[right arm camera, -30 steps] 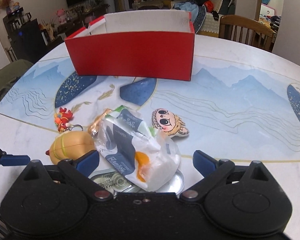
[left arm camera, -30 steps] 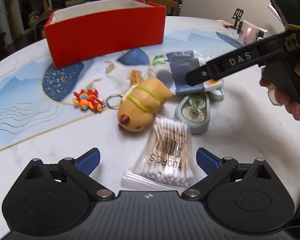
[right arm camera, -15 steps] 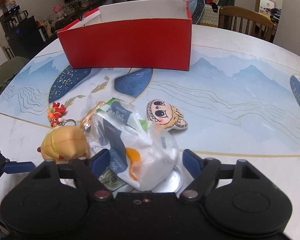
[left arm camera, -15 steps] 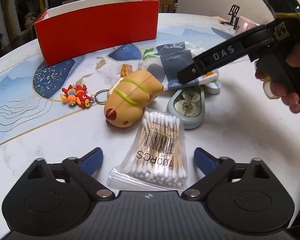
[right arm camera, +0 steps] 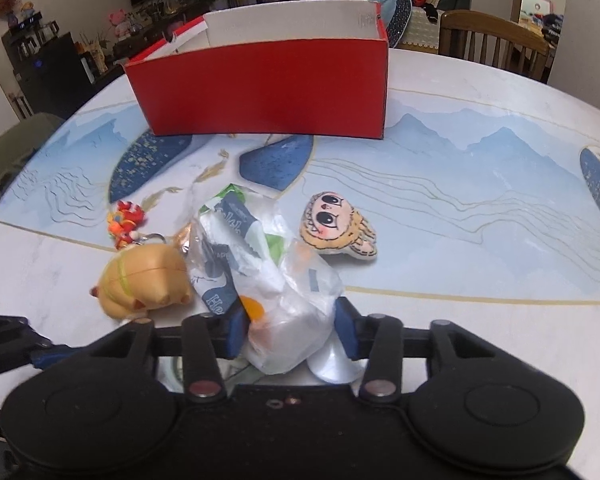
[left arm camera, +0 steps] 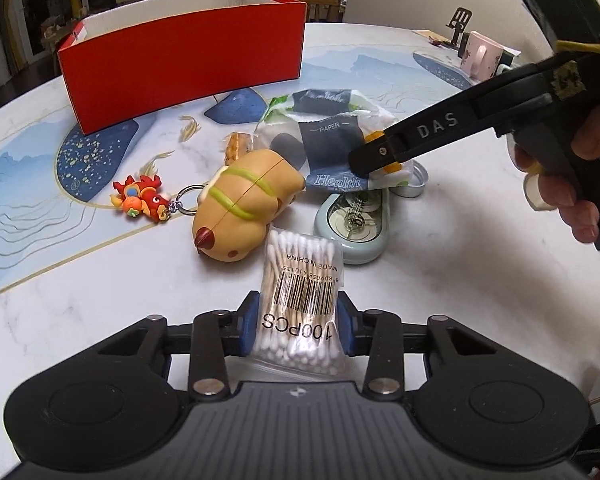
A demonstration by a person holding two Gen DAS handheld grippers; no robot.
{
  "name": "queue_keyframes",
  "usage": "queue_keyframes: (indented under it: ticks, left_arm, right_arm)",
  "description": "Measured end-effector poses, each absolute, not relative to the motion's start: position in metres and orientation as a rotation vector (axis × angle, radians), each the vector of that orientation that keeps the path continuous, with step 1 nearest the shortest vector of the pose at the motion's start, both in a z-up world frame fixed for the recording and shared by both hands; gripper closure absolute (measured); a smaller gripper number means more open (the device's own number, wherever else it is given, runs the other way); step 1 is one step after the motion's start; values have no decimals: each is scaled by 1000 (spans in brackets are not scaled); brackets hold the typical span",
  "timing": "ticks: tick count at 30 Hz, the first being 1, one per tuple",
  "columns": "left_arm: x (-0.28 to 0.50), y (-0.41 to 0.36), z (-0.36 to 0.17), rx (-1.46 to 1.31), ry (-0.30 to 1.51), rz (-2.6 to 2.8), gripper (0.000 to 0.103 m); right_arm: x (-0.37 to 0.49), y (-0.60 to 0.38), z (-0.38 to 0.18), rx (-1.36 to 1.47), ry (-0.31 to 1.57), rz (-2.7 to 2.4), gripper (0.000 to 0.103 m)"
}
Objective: Organize objects
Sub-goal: 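Grasp the cotton swab pack with the left tool while the right tool grasps the plastic bag, then carry the swab pack and plastic bag with both tools over the red box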
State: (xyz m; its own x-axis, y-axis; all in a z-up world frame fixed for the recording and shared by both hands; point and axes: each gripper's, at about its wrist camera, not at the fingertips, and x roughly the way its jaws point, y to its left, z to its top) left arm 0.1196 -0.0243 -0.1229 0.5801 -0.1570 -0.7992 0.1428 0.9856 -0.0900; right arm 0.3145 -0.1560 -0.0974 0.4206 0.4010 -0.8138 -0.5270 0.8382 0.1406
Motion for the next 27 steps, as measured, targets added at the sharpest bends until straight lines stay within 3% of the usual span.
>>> queue_keyframes:
  ticks: [27]
  left_arm:
    - [124, 4, -39, -141, 778, -128, 67]
  right_arm:
    - [282, -187, -20, 33, 916, 526, 67]
